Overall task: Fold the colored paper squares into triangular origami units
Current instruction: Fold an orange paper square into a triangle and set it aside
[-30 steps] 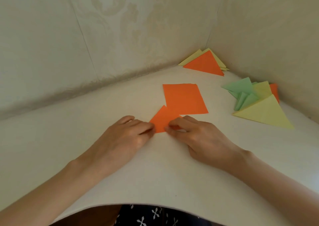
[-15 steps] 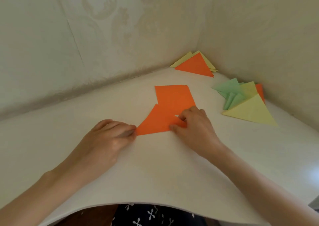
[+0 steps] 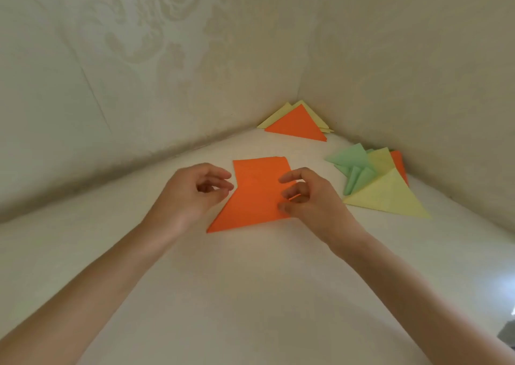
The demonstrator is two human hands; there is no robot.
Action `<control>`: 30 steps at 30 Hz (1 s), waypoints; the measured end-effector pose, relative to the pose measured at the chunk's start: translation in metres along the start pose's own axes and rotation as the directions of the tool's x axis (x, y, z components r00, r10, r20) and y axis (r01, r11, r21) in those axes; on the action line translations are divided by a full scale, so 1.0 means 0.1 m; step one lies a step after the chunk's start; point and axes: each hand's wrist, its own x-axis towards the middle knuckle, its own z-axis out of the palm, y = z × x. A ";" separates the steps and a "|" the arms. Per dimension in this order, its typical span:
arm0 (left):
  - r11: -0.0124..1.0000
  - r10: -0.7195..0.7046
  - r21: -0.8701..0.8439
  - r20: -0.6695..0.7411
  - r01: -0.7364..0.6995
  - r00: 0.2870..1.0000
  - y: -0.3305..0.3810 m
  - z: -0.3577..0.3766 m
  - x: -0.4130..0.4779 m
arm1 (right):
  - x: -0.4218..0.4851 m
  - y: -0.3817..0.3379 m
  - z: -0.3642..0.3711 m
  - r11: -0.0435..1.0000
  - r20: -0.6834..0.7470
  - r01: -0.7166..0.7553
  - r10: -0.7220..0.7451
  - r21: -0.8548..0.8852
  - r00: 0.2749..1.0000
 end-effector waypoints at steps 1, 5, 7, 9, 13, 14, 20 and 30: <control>0.999 0.034 0.003 -0.012 -0.034 0.999 0.05 0.02 0.10 | 0.06 -0.02 -0.05 0.999 0.002 0.008 -0.008 -0.035 1.000; 0.986 0.155 0.089 -0.145 -0.143 0.977 0.16 0.18 0.47 | 0.54 -0.06 -0.36 0.991 -0.190 -0.025 0.051 0.134 0.981; 0.976 0.167 0.164 -0.118 -0.147 0.979 0.10 0.28 0.55 | 0.87 0.01 -0.52 0.965 -0.267 -0.085 0.152 0.247 0.952; 0.958 0.172 0.246 -0.067 -0.150 0.983 0.00 0.39 0.55 | 1.16 0.13 -0.62 0.944 -0.305 -0.150 0.242 0.294 0.921; 0.947 0.165 0.281 -0.022 -0.153 0.986 -0.14 0.50 0.55 | 1.54 0.34 -0.67 0.934 -0.373 -0.196 0.303 0.298 0.877; 0.944 0.172 0.290 -0.017 -0.160 0.985 -0.16 0.50 0.56 | 1.61 0.37 -0.67 0.941 -0.387 -0.200 0.298 0.274 0.872; 0.912 0.194 0.364 0.025 -0.190 0.981 -0.24 0.48 0.58 | 1.85 0.44 -0.61 0.981 -0.509 -0.150 0.068 -0.123 0.858; 0.903 0.177 0.388 0.059 -0.186 0.982 -0.27 0.49 0.60 | 2.01 0.55 -0.55 0.723 -0.411 -0.212 -0.109 -0.658 0.905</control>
